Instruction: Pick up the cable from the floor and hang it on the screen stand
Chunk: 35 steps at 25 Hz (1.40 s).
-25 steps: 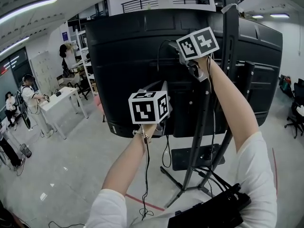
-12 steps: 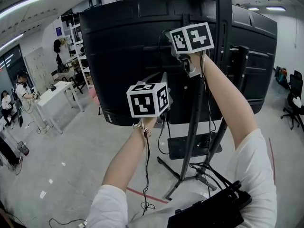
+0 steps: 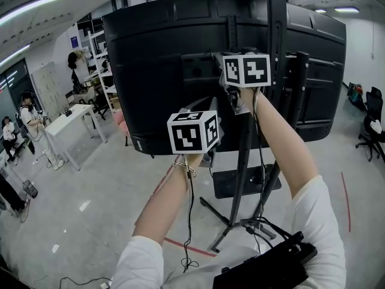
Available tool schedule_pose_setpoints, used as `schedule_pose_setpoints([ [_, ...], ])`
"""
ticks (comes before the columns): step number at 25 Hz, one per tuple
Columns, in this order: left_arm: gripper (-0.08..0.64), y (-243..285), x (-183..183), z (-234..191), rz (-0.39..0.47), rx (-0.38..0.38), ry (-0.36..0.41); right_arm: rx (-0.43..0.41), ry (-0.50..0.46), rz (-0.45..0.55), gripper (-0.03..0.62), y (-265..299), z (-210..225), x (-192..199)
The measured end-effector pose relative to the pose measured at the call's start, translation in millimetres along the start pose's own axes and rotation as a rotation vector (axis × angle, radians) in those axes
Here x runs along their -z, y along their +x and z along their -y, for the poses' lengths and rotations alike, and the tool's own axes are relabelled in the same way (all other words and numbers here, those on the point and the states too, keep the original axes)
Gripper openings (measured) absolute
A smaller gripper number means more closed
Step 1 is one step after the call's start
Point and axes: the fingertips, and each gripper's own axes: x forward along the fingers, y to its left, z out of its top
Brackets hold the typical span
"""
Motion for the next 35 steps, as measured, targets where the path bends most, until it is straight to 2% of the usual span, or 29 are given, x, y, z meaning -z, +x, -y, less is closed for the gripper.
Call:
schedule_pose_setpoints([
  [6, 0.002, -5.5, 33.2, -4.7, -0.034, -0.031, -0.016, -0.02, 0.049, -0.042, 0.041, -18.6, -8.6, 43.8],
  [14, 0.002, -25.0, 84.5, -21.0, -0.057, -0.115, 0.014, 0.04, -0.065, -0.119, 0.04, -54.2, -19.3, 129.0],
  [18, 0.002, -38.7, 117.1, -26.7, -0.083, -0.142, 0.042, 0.039, -0.03, -0.15, 0.04, -77.4, -28.9, 172.8],
  [23, 0.002, -54.6, 161.9, -22.9, -0.113, -0.134, -0.043, 0.054, 0.039, -0.19, 0.037, -103.9, -37.0, 227.6],
  [26, 0.002, -63.2, 182.2, -20.3, -0.12, -0.145, -0.062, 0.066, 0.064, -0.2, 0.028, -117.0, -43.8, 254.0],
  [32, 0.002, -68.7, 206.5, -20.3, -0.129, -0.178, -0.077, 0.054, 0.153, -0.218, 0.023, -130.2, -56.3, 284.2],
  [35, 0.002, -67.9, 209.9, -21.8, -0.128, -0.189, -0.088, 0.043, 0.159, -0.232, 0.021, -129.1, -58.2, 291.8],
])
